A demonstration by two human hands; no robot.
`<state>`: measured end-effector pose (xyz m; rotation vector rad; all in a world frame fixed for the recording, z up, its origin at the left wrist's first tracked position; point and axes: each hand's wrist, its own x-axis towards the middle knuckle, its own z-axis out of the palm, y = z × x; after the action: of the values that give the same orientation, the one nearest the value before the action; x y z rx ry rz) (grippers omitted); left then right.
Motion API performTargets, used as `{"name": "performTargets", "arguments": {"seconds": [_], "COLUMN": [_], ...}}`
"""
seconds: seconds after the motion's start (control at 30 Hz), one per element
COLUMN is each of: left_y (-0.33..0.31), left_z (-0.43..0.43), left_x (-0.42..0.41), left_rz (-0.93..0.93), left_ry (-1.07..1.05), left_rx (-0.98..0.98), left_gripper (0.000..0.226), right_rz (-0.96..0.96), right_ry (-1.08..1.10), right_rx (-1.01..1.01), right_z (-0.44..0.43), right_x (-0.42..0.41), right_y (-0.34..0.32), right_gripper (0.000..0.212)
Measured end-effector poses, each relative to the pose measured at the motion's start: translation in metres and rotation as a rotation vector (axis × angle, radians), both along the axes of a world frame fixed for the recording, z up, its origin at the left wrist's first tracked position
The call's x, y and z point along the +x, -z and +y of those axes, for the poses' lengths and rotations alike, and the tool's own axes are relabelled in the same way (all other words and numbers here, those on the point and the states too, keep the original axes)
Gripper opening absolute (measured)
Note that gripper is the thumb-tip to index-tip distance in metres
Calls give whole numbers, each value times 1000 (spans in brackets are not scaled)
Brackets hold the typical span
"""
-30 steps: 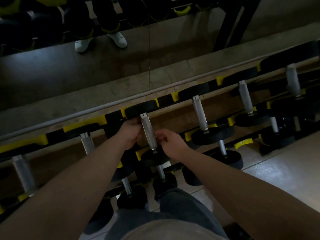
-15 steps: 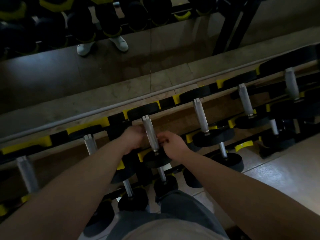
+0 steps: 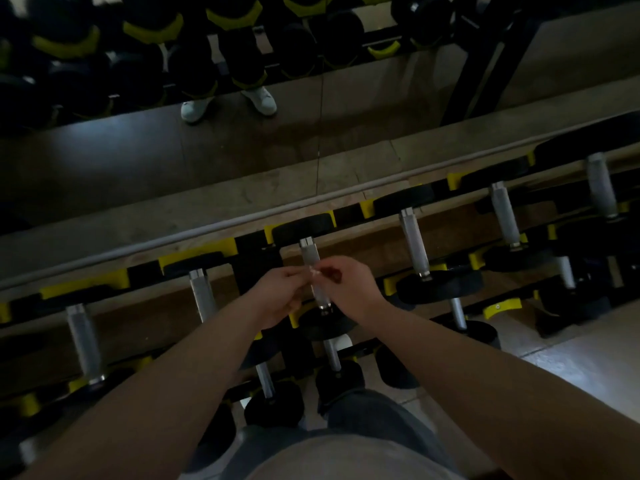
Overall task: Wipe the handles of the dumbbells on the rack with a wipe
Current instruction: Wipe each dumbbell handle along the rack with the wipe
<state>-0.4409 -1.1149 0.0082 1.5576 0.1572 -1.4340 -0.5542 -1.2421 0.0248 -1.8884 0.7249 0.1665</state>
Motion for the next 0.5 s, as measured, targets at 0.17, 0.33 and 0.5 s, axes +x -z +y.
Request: {"name": "performTargets", "arguments": {"seconds": [0.17,0.33,0.5], "left_y": [6,25,32], "left_z": [-8,-2,-1], "left_x": [-8,-17,-23], "left_rz": [-189,-346,-272], "left_ry": [42,56,62], "left_rx": [108,209,147], "left_gripper": [22,27,39], "right_rz": [26,209,468], "right_ry": [91,-21,-489], "right_rx": [-10,64,58], "right_z": [-17,-36,-42], "right_x": [16,30,23], "right_y": [5,24,27], "right_gripper": [14,10,19]}}
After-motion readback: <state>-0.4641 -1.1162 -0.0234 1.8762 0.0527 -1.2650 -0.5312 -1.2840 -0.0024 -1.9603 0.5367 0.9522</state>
